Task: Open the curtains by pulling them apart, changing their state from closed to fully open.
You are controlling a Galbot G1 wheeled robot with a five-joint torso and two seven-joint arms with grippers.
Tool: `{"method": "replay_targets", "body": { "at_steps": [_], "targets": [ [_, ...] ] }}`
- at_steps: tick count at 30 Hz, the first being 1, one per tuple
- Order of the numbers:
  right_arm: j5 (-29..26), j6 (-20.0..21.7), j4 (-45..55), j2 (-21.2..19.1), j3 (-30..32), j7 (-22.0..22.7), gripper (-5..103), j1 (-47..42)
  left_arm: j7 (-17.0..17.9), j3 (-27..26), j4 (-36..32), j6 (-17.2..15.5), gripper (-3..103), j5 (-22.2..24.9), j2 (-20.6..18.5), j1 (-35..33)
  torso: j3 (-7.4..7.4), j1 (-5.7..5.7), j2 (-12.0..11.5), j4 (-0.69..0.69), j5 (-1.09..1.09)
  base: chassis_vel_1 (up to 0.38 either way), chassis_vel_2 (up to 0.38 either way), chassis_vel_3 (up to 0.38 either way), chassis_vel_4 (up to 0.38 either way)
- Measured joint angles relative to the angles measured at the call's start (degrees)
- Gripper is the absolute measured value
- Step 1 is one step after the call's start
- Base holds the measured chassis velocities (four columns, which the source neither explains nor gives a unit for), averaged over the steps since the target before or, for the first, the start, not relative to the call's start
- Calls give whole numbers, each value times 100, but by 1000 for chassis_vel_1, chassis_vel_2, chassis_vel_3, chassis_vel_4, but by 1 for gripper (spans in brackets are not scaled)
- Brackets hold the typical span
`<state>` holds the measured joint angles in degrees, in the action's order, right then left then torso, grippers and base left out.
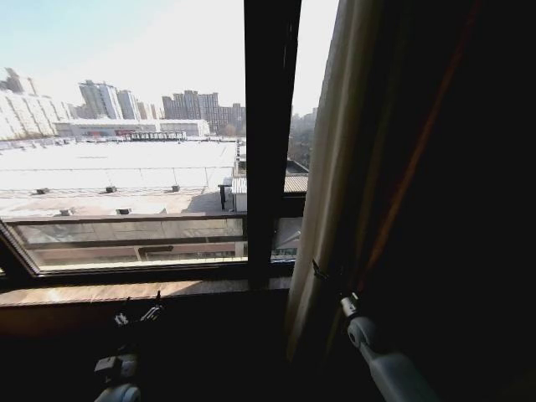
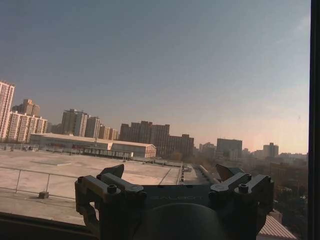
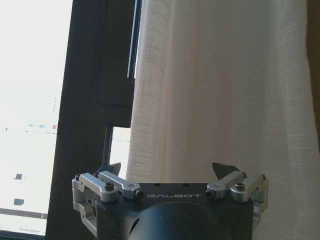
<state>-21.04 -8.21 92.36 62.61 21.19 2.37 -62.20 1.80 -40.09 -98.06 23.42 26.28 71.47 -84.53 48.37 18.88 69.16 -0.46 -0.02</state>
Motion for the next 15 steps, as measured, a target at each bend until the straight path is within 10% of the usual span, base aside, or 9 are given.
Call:
{"method": "replay_targets", "body": {
  "at_steps": [15],
  "targets": [
    [9, 6, -24, 5, 1, 13, 100, 19, 0, 0, 0, 0, 100, 0, 0, 0, 0, 0, 0, 0, 0, 0, 0, 0, 0]
  ]
}}
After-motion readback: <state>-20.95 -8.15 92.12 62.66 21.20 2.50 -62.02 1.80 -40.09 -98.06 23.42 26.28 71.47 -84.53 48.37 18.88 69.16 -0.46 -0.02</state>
